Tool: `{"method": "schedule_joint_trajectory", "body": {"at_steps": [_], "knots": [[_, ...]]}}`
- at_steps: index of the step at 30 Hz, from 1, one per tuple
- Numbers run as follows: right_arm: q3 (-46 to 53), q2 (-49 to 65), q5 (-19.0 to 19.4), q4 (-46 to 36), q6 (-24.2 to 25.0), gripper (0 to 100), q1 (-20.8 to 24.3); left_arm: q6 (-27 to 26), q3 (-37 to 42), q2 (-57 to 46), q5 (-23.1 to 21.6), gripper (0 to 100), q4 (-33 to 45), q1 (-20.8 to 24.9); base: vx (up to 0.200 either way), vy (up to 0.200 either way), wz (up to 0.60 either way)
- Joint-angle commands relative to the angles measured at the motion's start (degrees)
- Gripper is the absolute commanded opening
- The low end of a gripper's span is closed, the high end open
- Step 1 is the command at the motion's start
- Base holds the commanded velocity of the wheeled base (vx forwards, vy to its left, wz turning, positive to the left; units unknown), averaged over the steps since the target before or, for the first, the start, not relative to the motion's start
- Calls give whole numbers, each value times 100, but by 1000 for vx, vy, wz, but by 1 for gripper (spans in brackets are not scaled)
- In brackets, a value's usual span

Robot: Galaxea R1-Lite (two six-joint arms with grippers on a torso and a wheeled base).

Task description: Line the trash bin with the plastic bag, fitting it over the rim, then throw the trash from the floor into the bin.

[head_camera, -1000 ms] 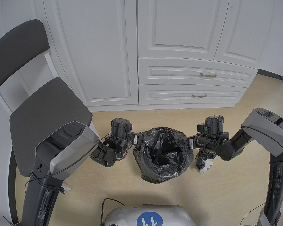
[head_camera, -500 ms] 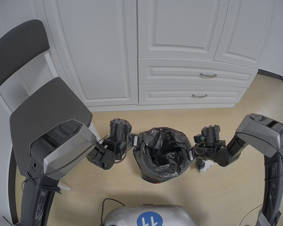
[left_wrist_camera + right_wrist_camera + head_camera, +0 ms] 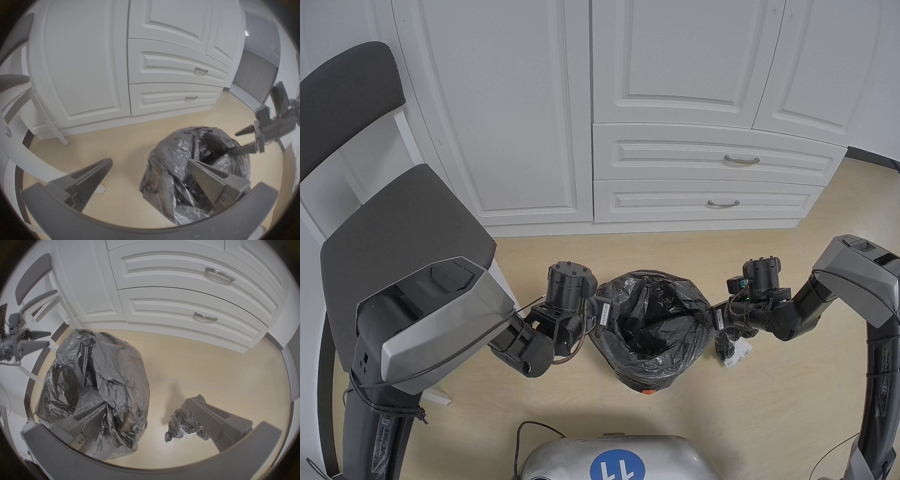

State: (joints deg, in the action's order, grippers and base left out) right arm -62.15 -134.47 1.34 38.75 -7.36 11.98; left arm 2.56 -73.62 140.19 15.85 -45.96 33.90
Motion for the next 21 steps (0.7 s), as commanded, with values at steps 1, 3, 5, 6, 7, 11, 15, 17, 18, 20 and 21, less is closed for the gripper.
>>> {"method": "schedule_joint_trajectory", "body": {"at_steps": [1,3,5,6,7,11,15,17,18,20,21], "knots": [[27,27,24,-8,7,100,6,-115,252,-176,-20,100,131,125,0,0,0],[45,35,24,-8,7,100,-3,-230,269,-124,-20,100,228,99,0,0,0],[89,53,24,-17,-2,100,-21,-247,295,-80,-20,100,307,81,0,0,0],[89,53,24,-17,-2,100,-21,-247,295,-80,-20,100,307,81,0,0,0],[89,53,24,-17,-2,100,-21,-247,295,-80,-20,100,307,81,0,0,0],[458,273,147,-395,-538,100,-91,-265,524,-115,-3,100,351,134,0,0,0],[493,466,182,-386,-863,100,-126,-265,568,-185,6,100,280,143,0,0,0],[572,703,147,-193,-652,100,-38,-256,586,-247,6,100,272,143,0,0,0],[660,853,147,-70,-556,100,50,-256,621,-282,-3,100,263,143,0,0,0],[862,1108,138,115,-433,100,225,-256,700,-352,-3,100,254,143,0,0,0],[1082,1336,138,299,-397,100,384,-247,805,-449,-20,100,245,143,0,0,0]]}}
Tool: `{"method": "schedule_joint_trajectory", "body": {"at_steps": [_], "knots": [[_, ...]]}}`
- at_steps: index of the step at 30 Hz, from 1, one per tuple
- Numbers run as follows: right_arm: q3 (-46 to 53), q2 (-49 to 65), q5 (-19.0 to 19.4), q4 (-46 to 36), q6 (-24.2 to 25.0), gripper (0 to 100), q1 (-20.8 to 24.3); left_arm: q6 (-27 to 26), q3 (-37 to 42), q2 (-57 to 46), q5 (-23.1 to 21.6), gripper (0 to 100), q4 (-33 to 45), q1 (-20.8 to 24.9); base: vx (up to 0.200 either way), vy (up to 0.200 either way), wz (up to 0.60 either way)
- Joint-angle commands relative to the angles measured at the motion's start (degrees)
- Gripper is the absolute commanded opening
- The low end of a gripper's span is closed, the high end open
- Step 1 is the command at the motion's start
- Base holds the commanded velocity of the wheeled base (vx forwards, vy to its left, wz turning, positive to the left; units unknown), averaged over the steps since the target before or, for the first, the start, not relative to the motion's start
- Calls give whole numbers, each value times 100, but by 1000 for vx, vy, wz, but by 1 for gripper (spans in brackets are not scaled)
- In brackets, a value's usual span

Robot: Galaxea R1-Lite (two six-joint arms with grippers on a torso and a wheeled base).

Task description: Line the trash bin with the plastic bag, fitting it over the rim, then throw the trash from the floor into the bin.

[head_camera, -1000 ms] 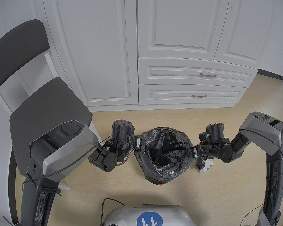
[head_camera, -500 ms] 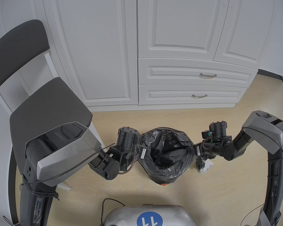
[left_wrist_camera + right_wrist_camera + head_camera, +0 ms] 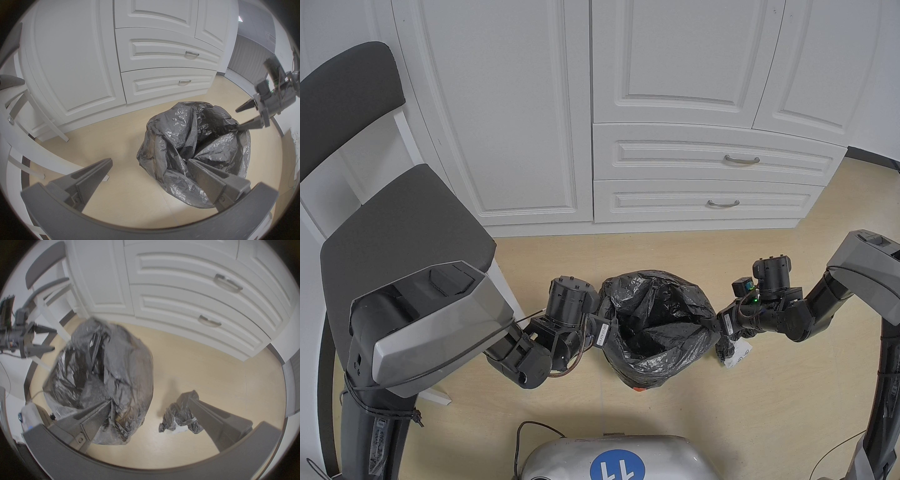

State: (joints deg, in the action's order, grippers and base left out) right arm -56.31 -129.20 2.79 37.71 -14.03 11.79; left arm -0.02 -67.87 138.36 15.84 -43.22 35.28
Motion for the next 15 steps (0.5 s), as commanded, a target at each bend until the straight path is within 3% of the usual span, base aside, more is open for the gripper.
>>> {"method": "schedule_joint_trajectory", "body": {"at_steps": [1,6,10,11,15], "knots": [[621,931,-15,492,269,100,526,20,291,-328,-28,100,-38,5,0,0,0],[929,1028,-24,686,296,100,1098,38,520,-503,-28,100,-231,-12,0,0,0],[823,668,-59,694,630,100,1449,38,871,-767,-37,100,-460,-39,0,0,0],[814,641,-59,694,647,0,1458,38,889,-776,-37,100,-468,-39,0,0,0],[217,-71,-77,694,1421,0,1739,46,1495,-1127,-45,100,-899,-47,0,0,0]]}}
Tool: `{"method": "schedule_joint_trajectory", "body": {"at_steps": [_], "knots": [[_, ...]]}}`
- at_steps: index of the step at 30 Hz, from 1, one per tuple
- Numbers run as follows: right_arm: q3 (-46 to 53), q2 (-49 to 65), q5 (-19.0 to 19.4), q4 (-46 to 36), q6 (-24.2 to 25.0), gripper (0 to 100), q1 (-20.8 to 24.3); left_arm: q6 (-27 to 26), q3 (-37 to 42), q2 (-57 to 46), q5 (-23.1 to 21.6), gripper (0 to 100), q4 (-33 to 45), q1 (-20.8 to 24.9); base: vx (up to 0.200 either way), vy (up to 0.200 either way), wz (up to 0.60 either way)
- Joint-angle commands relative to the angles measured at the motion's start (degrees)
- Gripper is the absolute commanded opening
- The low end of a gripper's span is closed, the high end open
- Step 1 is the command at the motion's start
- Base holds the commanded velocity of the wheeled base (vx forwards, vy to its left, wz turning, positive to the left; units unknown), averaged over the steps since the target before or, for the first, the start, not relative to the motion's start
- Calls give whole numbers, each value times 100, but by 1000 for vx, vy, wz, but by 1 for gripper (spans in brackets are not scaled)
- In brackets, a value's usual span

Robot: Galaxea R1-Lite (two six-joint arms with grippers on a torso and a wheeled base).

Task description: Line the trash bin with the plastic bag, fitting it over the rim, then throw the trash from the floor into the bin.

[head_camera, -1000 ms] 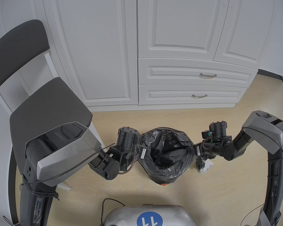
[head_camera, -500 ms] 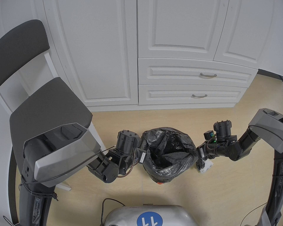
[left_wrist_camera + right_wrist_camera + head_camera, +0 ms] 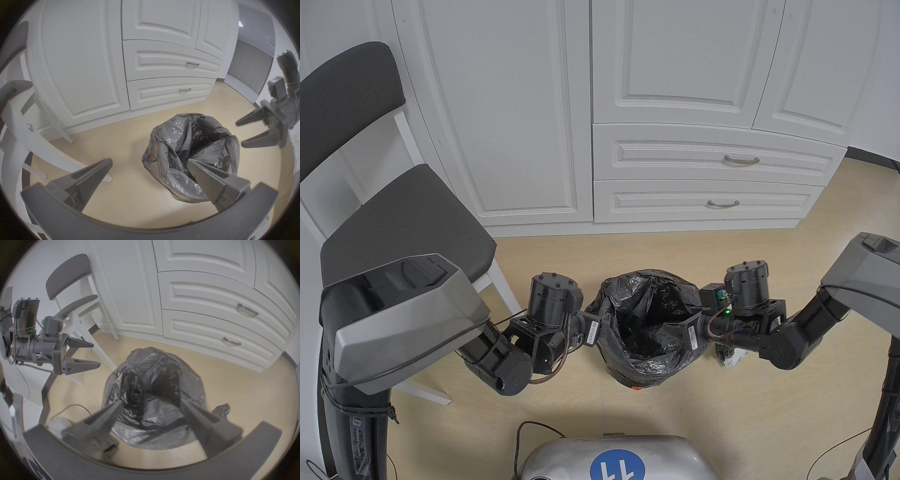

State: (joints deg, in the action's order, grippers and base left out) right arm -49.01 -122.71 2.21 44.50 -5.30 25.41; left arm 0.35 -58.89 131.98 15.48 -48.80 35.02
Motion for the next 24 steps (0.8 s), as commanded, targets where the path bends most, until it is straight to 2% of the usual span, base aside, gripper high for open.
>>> {"method": "schedule_joint_trajectory", "body": {"at_steps": [1,3,6,12,18,24], "knots": [[-689,-930,-19,15,724,0,430,9,730,-541,-10,100,-473,-31,0,0,0],[-847,-1132,-36,15,847,0,448,9,818,-576,-1,100,-596,-57,0,0,0],[-1269,-1695,-273,15,987,0,439,9,1020,-664,-1,100,-912,-75,0,0,0],[-1243,-1827,-379,-169,908,0,377,17,1047,-691,-1,100,-938,-92,0,0,0],[-716,-1176,-317,-820,293,0,334,17,1082,-691,-1,100,-947,-92,0,0,0],[-469,-1018,-309,-1294,-278,0,228,26,1187,-682,-1,100,-991,-92,0,0,0]]}}
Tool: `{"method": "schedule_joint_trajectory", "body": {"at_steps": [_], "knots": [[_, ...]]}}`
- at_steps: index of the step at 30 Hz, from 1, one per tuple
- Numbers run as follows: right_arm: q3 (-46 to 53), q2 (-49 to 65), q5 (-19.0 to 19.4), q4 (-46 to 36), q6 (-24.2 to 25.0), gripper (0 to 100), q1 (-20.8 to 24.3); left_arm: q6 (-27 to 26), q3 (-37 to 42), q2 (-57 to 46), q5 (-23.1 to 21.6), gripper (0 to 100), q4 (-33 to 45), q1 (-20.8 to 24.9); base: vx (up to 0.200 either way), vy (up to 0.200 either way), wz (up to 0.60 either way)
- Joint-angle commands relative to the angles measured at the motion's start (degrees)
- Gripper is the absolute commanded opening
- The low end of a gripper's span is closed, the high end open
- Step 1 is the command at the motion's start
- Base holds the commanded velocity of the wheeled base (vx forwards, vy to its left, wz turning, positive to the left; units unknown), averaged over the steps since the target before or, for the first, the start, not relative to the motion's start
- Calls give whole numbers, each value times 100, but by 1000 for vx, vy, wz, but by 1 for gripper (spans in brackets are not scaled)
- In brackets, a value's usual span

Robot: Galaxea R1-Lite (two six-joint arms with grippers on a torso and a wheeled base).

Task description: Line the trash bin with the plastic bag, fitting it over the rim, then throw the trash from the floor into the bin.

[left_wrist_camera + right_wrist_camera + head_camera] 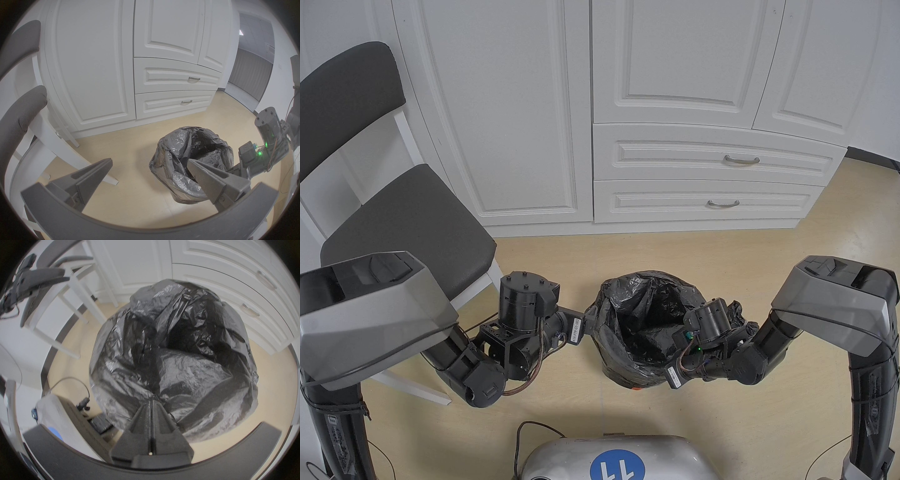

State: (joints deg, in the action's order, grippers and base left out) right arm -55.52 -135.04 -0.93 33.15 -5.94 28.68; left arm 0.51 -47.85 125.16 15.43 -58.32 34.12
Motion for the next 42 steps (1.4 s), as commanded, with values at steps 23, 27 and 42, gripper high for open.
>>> {"method": "schedule_joint_trajectory", "body": {"at_steps": [23,27,42], "knots": [[-82,12,-452,614,-224,0,-460,-51,-40,360,-5,100,-180,42,0,0,0],[6,21,-725,614,-760,0,-724,-113,-568,747,4,100,5,139,0,0,0],[94,469,-417,676,-224,0,-425,-702,-3486,1898,74,100,2694,156,0,0,0]]}}
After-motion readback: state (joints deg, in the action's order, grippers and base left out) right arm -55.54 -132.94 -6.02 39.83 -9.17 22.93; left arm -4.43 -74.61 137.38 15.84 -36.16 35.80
